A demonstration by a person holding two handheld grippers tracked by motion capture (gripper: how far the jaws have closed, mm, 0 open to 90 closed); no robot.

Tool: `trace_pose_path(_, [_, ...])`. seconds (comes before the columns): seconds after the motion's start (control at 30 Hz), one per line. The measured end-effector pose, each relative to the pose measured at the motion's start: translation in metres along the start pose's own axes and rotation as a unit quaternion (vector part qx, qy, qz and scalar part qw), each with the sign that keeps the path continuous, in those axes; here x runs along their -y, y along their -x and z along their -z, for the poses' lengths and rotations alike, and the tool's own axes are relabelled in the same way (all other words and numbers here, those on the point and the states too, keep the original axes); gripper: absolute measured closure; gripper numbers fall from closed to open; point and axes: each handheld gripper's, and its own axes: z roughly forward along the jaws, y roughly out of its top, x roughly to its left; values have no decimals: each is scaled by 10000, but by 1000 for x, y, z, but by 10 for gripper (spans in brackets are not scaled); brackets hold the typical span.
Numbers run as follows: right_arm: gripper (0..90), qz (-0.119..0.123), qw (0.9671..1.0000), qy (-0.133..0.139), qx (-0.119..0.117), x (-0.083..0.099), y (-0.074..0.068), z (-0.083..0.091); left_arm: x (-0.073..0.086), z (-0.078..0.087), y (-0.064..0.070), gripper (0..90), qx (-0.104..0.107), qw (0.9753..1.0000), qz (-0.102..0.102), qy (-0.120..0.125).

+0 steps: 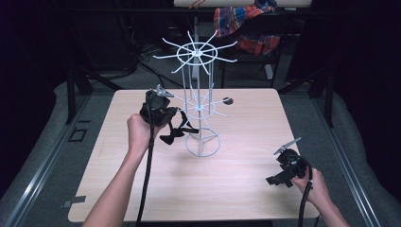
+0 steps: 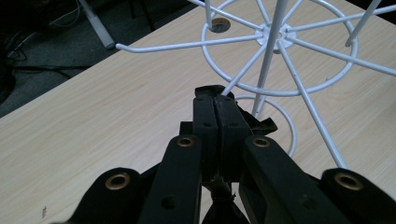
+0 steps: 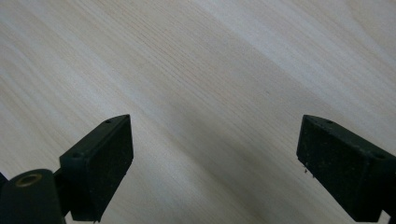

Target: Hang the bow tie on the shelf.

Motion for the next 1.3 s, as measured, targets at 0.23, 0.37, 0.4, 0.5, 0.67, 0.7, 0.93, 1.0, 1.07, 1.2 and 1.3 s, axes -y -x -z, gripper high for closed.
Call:
trace_pose_path(0.23, [104,-34,10000,17,-30,1,0,0,2,-5,4,883,29,10000,-85,4])
trace_pose_path(0.37, [104,-20,10000,-9,-34,1,-1,1,7,-10,7,883,75,9999,-107,-38])
trace_pose_path(0.4, [104,-36,10000,-17,-26,1,-1,2,7,-11,8,883,63,9999,-123,-23])
trace_pose_path(0.5, [104,-36,10000,-20,-26,1,-1,2,9,-12,8,883,74,9998,-158,-28])
trace_pose_path(0.67, [104,-37,10000,-16,27,1,-1,1,13,-17,10,880,83,9998,-199,-46])
trace_pose_path(0.7, [104,-21,10000,-38,14,1,-1,1,13,-17,10,880,83,9998,-199,-46])
trace_pose_path(0.93, [104,10,10000,-39,28,1,-2,1,19,-22,11,877,76,9995,-257,-180])
trace_pose_path(1.0, [104,6,10000,-43,23,1,-2,1,21,-23,11,877,55,9995,-250,-206])
trace_pose_path(1.07, [104,-5,10000,-37,24,1,-2,1,23,-23,10,877,80,9994,-255,-229])
trace_pose_path(1.2, [104,-30,10000,-6,-13,1,-2,-1,27,-24,8,865,100,9994,-219,-252])
trace_pose_path(1.3, [104,-34,10000,-14,-19,1,-2,-1,29,-25,7,842,133,9993,-215,-270])
